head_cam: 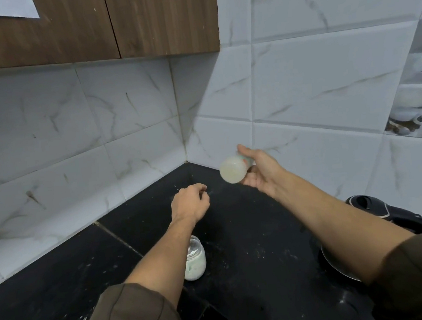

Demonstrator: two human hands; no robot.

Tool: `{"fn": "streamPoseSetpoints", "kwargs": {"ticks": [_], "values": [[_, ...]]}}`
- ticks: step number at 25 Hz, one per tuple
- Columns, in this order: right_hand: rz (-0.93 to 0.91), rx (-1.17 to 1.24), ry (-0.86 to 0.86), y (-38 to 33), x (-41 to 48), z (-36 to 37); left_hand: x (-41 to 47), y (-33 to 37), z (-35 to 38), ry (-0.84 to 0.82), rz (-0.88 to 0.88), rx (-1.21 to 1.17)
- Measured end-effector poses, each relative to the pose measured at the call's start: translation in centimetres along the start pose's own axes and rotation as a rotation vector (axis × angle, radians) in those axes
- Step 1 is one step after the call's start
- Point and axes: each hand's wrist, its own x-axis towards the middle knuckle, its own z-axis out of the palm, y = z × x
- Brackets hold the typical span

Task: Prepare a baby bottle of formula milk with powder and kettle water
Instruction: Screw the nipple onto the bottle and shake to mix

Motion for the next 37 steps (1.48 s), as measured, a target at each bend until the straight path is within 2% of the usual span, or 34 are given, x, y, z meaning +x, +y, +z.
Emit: {"fn": "streamPoseSetpoints", "kwargs": {"ticks": [2,5,6,10,11,13,15,19,20,22,24,28,29,31,33,37], "values": [[0.050,0.021,0.009,-0.4,0.0,-0.3,0.0,-0.2,0.0,0.005,-0.001,0.006],[0.052,-0.253,-0.210,-0.4,-1.1,-0.2,0.1,-0.1,0.1,0.000,0.008,0.011],[0.029,-0.282,-0.234,-0.1,-1.0,-0.2,0.1,0.0,0.2,-0.002,0.011,0.012],[0.031,0.004,0.022,0.0,-0.2,-0.2,0.2,0.1,0.3,0.000,0.023,0.009],[0.063,-0.004,0.015,-0.1,-0.2,-0.3,0.2,0.1,0.2,0.000,0.023,0.013],[0.094,-0.200,-0.122,0.0,-0.7,-0.2,0.3,0.1,0.2,-0.001,0.019,0.018],[0.058,-0.303,-0.204,0.4,-1.2,0.0,0.4,0.2,0.2,-0.007,0.023,0.017],[0.064,-0.015,0.039,0.0,-0.5,0.0,0.2,0.5,0.1,-0.013,0.024,0.017],[0.095,-0.019,0.034,-0.1,-0.6,0.1,0.2,0.4,0.1,-0.014,0.022,0.018],[0.132,-0.173,-0.088,0.1,-1.1,0.3,0.2,0.3,0.2,-0.022,0.021,0.021],[0.076,-0.252,-0.181,0.5,-1.7,0.6,0.1,0.3,0.4,-0.031,0.015,0.020],[0.047,0.057,0.046,-0.1,-0.4,0.4,0.0,0.5,0.2,-0.018,0.018,0.014],[0.082,0.069,0.051,-0.3,-0.4,0.4,0.0,0.6,0.1,-0.013,0.019,0.016],[0.118,-0.111,-0.062,-0.2,-0.8,0.5,0.0,0.5,0.2,-0.022,0.024,0.018],[0.054,-0.212,-0.145,0.0,-1.4,0.7,0.0,0.4,0.3,-0.031,0.021,0.022],[0.080,0.080,0.040,-0.5,-0.6,0.2,0.0,0.4,0.3,-0.015,0.007,0.016]]}}
